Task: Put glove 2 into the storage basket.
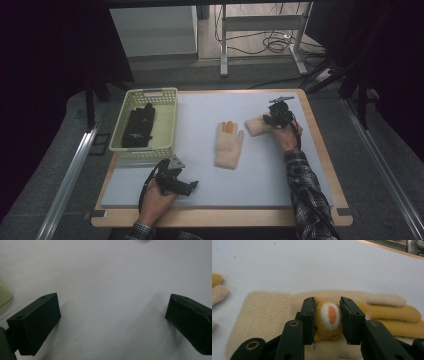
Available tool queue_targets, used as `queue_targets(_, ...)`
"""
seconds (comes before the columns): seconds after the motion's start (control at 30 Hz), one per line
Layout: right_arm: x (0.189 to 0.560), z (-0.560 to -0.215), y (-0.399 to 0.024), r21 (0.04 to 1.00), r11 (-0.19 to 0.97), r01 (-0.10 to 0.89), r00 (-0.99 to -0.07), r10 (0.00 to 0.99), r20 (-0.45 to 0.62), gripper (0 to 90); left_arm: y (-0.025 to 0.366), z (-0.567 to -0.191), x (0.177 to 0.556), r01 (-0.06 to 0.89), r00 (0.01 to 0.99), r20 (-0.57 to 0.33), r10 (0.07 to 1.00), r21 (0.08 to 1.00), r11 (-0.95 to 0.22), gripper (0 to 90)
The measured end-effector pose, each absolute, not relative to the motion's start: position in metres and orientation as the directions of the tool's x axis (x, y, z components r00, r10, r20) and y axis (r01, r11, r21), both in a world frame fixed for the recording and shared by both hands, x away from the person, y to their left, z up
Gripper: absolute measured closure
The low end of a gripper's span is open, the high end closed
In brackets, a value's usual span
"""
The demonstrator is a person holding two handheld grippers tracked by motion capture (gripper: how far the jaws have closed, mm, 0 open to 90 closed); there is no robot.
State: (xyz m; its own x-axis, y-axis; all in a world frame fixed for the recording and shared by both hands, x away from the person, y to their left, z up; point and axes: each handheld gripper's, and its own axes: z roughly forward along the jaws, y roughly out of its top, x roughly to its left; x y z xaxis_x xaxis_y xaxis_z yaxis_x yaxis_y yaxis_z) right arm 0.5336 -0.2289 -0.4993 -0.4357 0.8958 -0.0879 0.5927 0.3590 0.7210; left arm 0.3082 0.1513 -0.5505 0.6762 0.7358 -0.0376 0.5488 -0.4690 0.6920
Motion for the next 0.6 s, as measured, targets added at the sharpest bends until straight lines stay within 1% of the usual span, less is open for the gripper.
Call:
queue_targets(0.13, 0.528, -0.492, -0.232, 0.728, 0.365, 0.580, -0.456, 0.886, -0.081, 64.5, 0.151, -0.551, 0.308, 0.549, 0.676, -0.038, 0.736, 0.692, -0.469, 0.0)
queue_targets(0.3, 0.516, -0.475, -0.236, 0.735, 0.406, 0.543, -0.529, 0.845, -0.076, 64.5, 0.151, -0.550, 0.308, 0.549, 0.676, -0.037, 0.736, 0.692, -0.469, 0.0)
queue_targets(0.33, 0.516, -0.475, -0.236, 0.735, 0.406, 0.543, -0.529, 0.845, -0.076, 64.5, 0.151, -0.550, 0.308, 0.549, 0.676, -0.037, 0.736, 0.692, -0.469, 0.0)
queue_targets(0.43, 0.506, -0.465, -0.236, 0.735, 0.434, 0.521, -0.575, 0.815, -0.073, 64.5, 0.151, -0.550, 0.308, 0.549, 0.676, -0.037, 0.736, 0.692, -0.469, 0.0)
queue_targets(0.47, 0.506, -0.465, -0.236, 0.735, 0.434, 0.521, -0.575, 0.815, -0.073, 64.5, 0.151, -0.550, 0.308, 0.548, 0.676, -0.037, 0.736, 0.692, -0.470, 0.0)
queue_targets(0.5, 0.499, -0.460, -0.235, 0.736, 0.452, 0.505, -0.597, 0.798, -0.081, 64.5, 0.151, -0.550, 0.308, 0.549, 0.676, -0.037, 0.736, 0.692, -0.470, 0.0)
queue_targets(0.6, 0.493, -0.453, -0.233, 0.740, 0.465, 0.486, -0.621, 0.780, -0.081, 64.5, 0.151, -0.550, 0.308, 0.549, 0.676, -0.037, 0.736, 0.692, -0.470, 0.0)
